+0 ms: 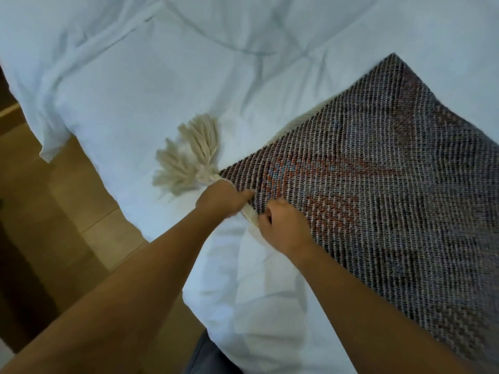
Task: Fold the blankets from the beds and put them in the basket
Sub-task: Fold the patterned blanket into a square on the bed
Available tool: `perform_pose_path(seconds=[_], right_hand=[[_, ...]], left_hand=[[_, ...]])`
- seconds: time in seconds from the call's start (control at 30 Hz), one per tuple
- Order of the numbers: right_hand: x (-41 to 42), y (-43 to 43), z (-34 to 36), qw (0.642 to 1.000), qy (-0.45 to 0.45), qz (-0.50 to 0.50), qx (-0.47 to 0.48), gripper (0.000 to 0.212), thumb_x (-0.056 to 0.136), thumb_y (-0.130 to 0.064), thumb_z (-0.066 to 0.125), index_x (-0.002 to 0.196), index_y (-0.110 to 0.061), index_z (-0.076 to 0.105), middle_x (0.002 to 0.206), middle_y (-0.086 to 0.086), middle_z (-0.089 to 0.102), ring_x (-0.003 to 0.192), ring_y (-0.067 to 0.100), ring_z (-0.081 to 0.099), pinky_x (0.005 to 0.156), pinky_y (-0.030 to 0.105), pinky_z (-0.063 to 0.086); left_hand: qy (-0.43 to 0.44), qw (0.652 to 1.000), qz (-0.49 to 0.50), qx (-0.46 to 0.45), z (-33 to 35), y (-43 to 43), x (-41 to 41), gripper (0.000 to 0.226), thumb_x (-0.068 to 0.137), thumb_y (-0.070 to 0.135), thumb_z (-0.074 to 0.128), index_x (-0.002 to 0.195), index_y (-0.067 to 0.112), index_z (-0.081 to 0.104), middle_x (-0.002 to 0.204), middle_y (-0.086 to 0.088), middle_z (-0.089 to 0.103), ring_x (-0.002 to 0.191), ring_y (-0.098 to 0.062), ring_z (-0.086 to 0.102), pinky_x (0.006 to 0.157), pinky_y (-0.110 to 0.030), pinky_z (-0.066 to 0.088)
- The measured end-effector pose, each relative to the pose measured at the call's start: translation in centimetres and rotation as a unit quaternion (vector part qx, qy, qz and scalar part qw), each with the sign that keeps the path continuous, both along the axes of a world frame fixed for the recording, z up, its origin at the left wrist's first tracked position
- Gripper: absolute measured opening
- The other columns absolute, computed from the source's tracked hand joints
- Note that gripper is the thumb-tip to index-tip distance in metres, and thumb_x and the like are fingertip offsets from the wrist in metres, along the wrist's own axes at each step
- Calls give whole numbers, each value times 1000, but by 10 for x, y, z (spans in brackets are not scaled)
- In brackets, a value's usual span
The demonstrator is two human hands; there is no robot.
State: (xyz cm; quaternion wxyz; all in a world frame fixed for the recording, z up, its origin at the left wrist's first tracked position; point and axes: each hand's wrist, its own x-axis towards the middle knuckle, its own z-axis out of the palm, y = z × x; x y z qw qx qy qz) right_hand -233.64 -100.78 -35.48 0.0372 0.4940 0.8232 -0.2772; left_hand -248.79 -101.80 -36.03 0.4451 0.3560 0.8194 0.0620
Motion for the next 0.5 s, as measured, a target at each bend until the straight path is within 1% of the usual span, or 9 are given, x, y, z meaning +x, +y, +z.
perform_pose_path(seconds=[0.03,0.07,0.13,0.2,0.23,0.3,0.37,0.4,0.5], right_hand=[[0,6,2,1000,8,-11,10,23,87,-23,49,86,-1,56,92,16,59,81,31,57,66,32,39],[0,13,4,1000,15,-24,13,22,88,-22,48,86,-1,56,92,16,59,81,30,56,67,34,40],[2,32,5,998,25,-49,7,18,90,-19,45,82,-5,52,90,15,56,77,28,51,67,35,38],[5,54,5,996,28,-81,1,16,92,-17,42,77,-11,44,86,12,50,73,23,44,64,33,33],[6,66,5,994,30,-104,-2,17,93,-17,41,76,-12,42,85,9,48,73,21,42,64,32,31],[9,93,4,987,27,-158,-8,22,95,-20,39,75,-10,41,82,7,45,71,21,42,63,31,29],[11,120,2,977,20,-211,-9,29,96,-25,39,72,-10,42,73,5,44,65,21,42,61,31,29],[10,134,1,971,17,-238,-9,33,97,-28,39,68,-11,41,67,3,43,60,20,41,61,32,30],[5,173,-3,948,24,-316,-22,40,96,-34,41,62,-12,40,62,2,43,58,20,41,63,33,32]], left_hand=[[-13,1000,-24,-2,5,5,6,53,82,51,55,48,11,48,45,-3,52,49,-19,54,59,-28,46],[-53,998,-25,-17,11,11,11,53,84,48,54,46,11,46,40,-1,48,41,-16,48,51,-24,43],[-159,982,-24,-102,23,29,19,54,88,46,47,45,14,43,31,3,40,27,-11,33,35,-15,27],[-216,960,-51,-172,35,49,21,53,92,45,41,47,16,42,30,6,38,25,-8,27,33,-10,21],[-224,959,-55,-165,38,60,21,51,92,42,43,48,16,44,31,7,38,26,-8,27,33,-10,22],[-203,977,-25,-66,40,81,22,42,89,32,50,52,14,47,38,3,43,30,-10,33,35,-14,27],[-98,991,9,85,36,102,27,33,86,27,53,58,11,49,51,-2,49,46,-17,45,47,-23,36],[-43,989,10,140,33,111,31,30,85,28,53,61,12,49,57,-2,52,56,-19,49,52,-26,37],[27,981,-19,194,18,136,44,17,88,33,54,86,16,58,88,0,61,82,-19,55,66,-28,40]])
